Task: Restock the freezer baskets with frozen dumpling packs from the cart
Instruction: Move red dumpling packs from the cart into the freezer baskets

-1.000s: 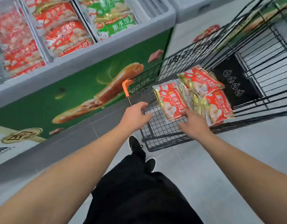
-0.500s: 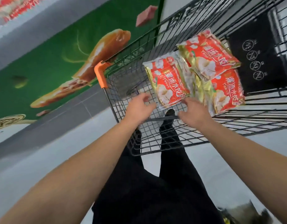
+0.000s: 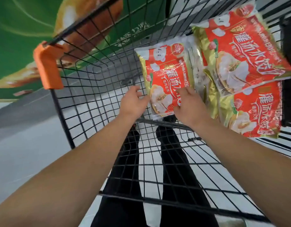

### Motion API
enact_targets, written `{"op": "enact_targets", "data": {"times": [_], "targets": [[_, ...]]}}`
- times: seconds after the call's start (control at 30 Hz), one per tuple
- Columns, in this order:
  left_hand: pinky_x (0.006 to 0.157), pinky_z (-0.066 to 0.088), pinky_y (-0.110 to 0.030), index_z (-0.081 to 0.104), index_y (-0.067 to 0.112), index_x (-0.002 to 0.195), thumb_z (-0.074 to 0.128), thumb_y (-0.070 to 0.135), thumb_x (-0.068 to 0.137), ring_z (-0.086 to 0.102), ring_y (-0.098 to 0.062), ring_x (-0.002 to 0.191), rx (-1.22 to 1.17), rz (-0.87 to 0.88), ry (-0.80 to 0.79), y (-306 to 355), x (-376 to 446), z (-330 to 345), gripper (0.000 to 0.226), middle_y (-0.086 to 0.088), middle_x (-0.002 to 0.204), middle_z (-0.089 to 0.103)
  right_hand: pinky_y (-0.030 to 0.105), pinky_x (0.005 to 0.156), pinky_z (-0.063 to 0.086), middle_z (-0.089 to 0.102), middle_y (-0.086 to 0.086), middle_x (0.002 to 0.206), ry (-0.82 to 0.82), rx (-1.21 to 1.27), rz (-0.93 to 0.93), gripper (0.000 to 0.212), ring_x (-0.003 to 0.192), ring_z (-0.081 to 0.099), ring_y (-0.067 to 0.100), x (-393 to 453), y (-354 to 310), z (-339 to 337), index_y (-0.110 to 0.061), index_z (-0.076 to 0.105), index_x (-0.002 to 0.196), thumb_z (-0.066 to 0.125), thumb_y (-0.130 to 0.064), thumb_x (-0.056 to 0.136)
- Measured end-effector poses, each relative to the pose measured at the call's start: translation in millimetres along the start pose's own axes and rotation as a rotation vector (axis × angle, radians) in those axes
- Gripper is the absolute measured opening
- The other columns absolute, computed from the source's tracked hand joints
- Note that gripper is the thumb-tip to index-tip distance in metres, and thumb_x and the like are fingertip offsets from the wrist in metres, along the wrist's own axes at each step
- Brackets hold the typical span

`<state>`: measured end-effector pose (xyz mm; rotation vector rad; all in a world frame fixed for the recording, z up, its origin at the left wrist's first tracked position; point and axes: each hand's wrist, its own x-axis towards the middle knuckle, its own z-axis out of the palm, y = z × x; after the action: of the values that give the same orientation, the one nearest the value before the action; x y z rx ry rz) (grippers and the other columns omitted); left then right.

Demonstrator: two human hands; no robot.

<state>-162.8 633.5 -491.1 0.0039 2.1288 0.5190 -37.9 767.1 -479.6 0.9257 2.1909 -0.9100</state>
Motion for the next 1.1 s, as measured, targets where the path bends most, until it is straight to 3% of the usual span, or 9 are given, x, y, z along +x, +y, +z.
{"op": "enact_targets", "data": {"times": [0.1, 0.23, 0.3, 0.53, 0.73, 0.9, 1.0, 1.03, 1.1], "targets": [[0.083, 0.044, -0.024, 0.049, 0.017, 0.140, 0.063, 0.037, 0.093, 0.062, -0.016, 0.111, -0.063, 0.004, 0.064, 6.1, 28.5, 8.8, 0.053, 0.005, 0.117, 0.066, 0.045, 0.117, 0.031, 0.020, 0.006, 0.161, -0.004, -0.073, -0.022, 0.069, 0.143, 0.024, 0.035, 9.3, 5.4, 7.5, -0.016, 0.029, 0.153, 0.060, -0.023, 0.091], [0.071, 0.046, -0.029, 0.058, 0.022, 0.091, 0.063, 0.039, 0.091, 0.067, -0.023, 0.093, -0.109, 0.020, 0.136, 3.9, 56.8, 32.4, 0.018, 0.007, 0.081, 0.061, 0.041, 0.122, 0.012, -0.002, -0.001, 0.167, -0.050, -0.139, -0.012, 0.077, 0.152, 0.002, 0.031, 22.4, 14.6, 20.9, -0.022, 0.012, 0.159, 0.055, -0.025, 0.095], [0.069, 0.045, -0.032, 0.049, 0.023, 0.076, 0.061, 0.038, 0.093, 0.064, -0.027, 0.087, -0.070, 0.018, 0.122, -4.0, 59.2, 38.7, 0.026, 0.005, 0.076, 0.057, 0.041, 0.122, 0.009, -0.005, -0.001, 0.167, -0.078, -0.135, -0.025, 0.081, 0.152, -0.001, 0.031, 24.5, 16.5, 23.5, -0.024, 0.012, 0.159, 0.059, -0.025, 0.093], [0.072, 0.058, -0.039, 0.059, 0.016, 0.084, 0.057, 0.021, 0.094, 0.068, -0.034, 0.086, 0.028, 0.107, -0.046, -2.9, 56.1, 27.5, 0.010, -0.009, 0.088, 0.064, 0.044, 0.122, 0.012, -0.009, -0.006, 0.166, -0.155, -0.163, -0.038, 0.089, 0.152, -0.005, 0.029, 22.0, 19.4, 22.5, -0.030, 0.012, 0.158, 0.066, -0.026, 0.087], [0.071, 0.063, -0.036, 0.069, 0.011, 0.098, 0.064, 0.016, 0.092, 0.068, -0.018, 0.067, -0.137, -0.132, -0.145, -28.9, 20.7, 9.1, 0.009, -0.011, 0.088, 0.074, 0.051, 0.122, 0.016, -0.009, -0.009, 0.166, -0.212, -0.342, -0.202, 0.092, 0.152, -0.006, 0.026, 25.4, 15.6, 25.5, -0.033, 0.011, 0.157, 0.066, -0.033, 0.085], [0.058, 0.059, -0.024, 0.070, 0.009, 0.086, 0.060, 0.019, 0.093, 0.066, -0.017, 0.060, 0.020, -0.203, -0.280, -49.2, -3.8, 1.0, 0.016, -0.008, 0.080, 0.075, 0.049, 0.121, 0.021, 0.013, 0.003, 0.166, -0.110, -0.283, -0.264, 0.079, 0.151, 0.009, 0.030, 30.7, 2.5, 30.0, -0.020, 0.033, 0.153, 0.066, -0.021, 0.082], [0.071, 0.056, -0.020, 0.071, 0.013, 0.088, 0.058, 0.024, 0.091, 0.067, -0.017, 0.075, 0.075, -0.014, 0.015, -48.0, 1.2, -8.7, 0.017, 0.004, 0.082, 0.072, 0.045, 0.110, 0.038, 0.043, 0.014, 0.145, 0.147, -0.104, -0.206, 0.057, 0.132, 0.039, 0.039, 19.1, 8.2, 34.3, -0.006, 0.052, 0.136, 0.065, -0.013, 0.081], [0.067, 0.049, -0.011, 0.070, 0.013, 0.095, 0.058, 0.022, 0.091, 0.063, -0.011, 0.075, 0.089, 0.044, 0.110, -43.5, 3.4, -15.0, 0.015, 0.008, 0.084, 0.069, 0.043, 0.106, 0.041, 0.046, 0.016, 0.139, 0.203, -0.048, -0.155, 0.052, 0.127, 0.044, 0.039, 13.8, 11.6, 36.5, -0.004, 0.053, 0.132, 0.066, -0.012, 0.082], [0.075, 0.045, -0.016, 0.064, 0.012, 0.110, 0.059, 0.018, 0.091, 0.060, -0.011, 0.088, 0.108, 0.125, 0.214, -33.2, 14.0, -25.9, 0.021, 0.002, 0.104, 0.066, 0.039, 0.098, 0.044, 0.047, 0.016, 0.134, 0.238, 0.078, -0.021, 0.049, 0.119, 0.050, 0.035, 7.8, 20.1, 41.8, -0.004, 0.051, 0.129, 0.066, -0.015, 0.084]]}}
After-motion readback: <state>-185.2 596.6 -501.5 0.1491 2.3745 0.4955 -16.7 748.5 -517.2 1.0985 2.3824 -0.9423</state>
